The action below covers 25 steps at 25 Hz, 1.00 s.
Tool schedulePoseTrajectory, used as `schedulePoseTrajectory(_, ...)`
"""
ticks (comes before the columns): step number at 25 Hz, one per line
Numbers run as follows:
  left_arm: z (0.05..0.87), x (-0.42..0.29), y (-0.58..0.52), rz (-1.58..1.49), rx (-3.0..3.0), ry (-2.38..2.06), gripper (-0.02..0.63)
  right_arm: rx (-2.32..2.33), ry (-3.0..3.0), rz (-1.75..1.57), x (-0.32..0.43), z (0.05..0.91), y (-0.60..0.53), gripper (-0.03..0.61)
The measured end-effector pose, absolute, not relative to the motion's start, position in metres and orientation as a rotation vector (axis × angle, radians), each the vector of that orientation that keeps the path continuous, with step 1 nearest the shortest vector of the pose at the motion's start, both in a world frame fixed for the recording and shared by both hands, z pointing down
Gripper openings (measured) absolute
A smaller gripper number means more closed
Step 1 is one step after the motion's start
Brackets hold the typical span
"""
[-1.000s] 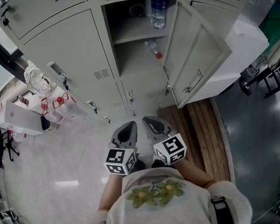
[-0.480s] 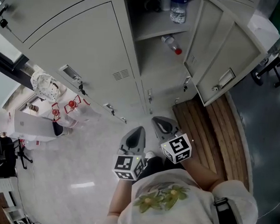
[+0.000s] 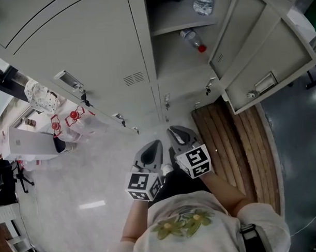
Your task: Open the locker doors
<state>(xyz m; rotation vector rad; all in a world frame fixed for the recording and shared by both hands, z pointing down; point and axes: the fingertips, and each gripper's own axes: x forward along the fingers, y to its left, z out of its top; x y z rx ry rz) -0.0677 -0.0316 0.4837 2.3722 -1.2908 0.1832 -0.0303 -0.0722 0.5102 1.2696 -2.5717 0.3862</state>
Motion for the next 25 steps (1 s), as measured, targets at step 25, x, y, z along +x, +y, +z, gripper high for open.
schedulePoseTrajectory(25, 0.554, -0.069, -0.088, 0.284, 2.284, -1.297, 0.029, 1.265, -2.48, 0.557, -0.021, 0.619, -0.183, 0.132)
